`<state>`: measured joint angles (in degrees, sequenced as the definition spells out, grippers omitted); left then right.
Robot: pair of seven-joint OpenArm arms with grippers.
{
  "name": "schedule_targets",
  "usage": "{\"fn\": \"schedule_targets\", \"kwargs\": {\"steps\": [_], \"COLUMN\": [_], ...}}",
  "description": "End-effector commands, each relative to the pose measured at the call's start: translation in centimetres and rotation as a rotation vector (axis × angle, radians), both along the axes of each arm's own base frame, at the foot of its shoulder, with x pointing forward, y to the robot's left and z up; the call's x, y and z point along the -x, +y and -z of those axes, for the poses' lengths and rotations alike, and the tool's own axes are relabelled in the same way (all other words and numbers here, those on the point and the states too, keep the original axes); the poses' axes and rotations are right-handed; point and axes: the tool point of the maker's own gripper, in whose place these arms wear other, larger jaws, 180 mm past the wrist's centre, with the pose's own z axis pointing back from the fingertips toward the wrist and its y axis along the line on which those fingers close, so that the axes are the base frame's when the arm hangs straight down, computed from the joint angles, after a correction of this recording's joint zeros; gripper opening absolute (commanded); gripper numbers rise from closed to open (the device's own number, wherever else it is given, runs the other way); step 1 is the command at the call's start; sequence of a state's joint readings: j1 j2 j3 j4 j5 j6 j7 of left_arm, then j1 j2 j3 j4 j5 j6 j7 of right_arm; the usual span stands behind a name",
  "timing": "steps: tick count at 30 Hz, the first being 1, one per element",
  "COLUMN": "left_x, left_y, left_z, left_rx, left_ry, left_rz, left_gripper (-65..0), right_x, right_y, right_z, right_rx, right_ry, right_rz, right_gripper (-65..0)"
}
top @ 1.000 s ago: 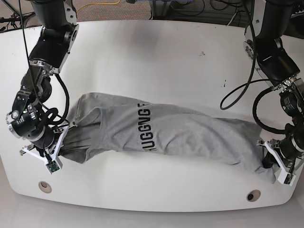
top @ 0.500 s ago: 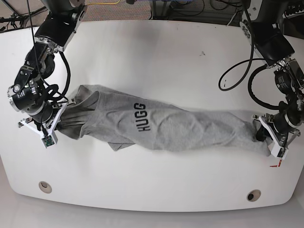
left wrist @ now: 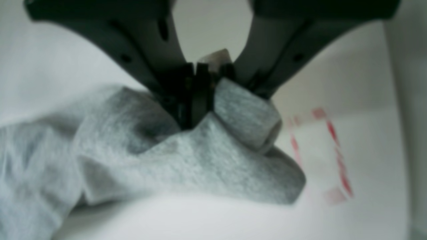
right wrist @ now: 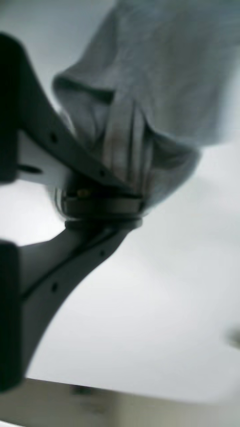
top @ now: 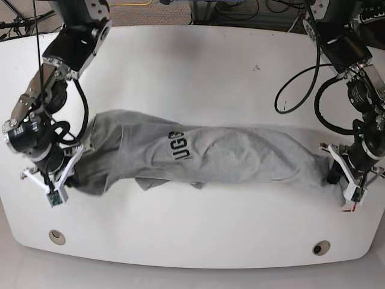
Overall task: Fold the T-shirt properly
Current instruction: 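Drag the held shirt ends toward the robot with both grippers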
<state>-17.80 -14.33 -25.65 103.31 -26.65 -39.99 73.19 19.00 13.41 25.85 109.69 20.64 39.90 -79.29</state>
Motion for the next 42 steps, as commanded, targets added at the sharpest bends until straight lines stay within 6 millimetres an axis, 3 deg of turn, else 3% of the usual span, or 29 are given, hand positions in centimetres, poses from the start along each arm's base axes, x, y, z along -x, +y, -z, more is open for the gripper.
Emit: {"fn": "schedule_targets", "kwargs": {"steps": [1,14,24,28,30,38,40,42], "left_x": [-1.2,-4.1,-5.4,-5.9,-6.1,-6.4,-6.4,-6.5], "left_y": [-0.3,-2.1,-2.2,-2.2,-1.5,-1.2,-1.1,-1.2], "left_z": [-3.0,-7.8,-10.5,-12.9,-15.9,-18.9,-20.3,-20.9], "left_rx": [-0.006,0.014,0.025,0.011,-0.015,-0.033,-0.035,-0.037], "left_ry": [-0.091,-0.198,-0.246,-0.3,-0.355,-0.402,-0.429,-0.441], "left_rz": [0.017,0.058,0.056,0.059,0.04,0.028,0.019,0.021], "left_gripper": [-61.4,-61.5,-61.5,-61.4,-62.1,-62.2,-62.6,-62.6], "right_x": [-0.5,-0.7,-1.5,-2.1,-3.0,-4.2,-4.8,-5.0], "right_y": [-1.0,-2.3,-3.0,-3.0,-2.8,-2.4,-2.2,-2.2], "right_z": [-1.6,-3.7,-4.2,-5.6,-8.0,-11.1,-13.2,-14.0], "right_rx": [0.028,0.099,0.087,0.098,0.129,0.171,0.206,0.219], "right_ry": [-0.043,-0.07,-0.074,-0.104,-0.156,-0.213,-0.254,-0.269], "right_rz": [0.02,0.039,0.048,0.042,0.034,0.005,-0.004,-0.007], "right_gripper": [-65.0,-65.0,-65.0,-65.0,-64.9,-64.9,-65.0,-65.0]}}
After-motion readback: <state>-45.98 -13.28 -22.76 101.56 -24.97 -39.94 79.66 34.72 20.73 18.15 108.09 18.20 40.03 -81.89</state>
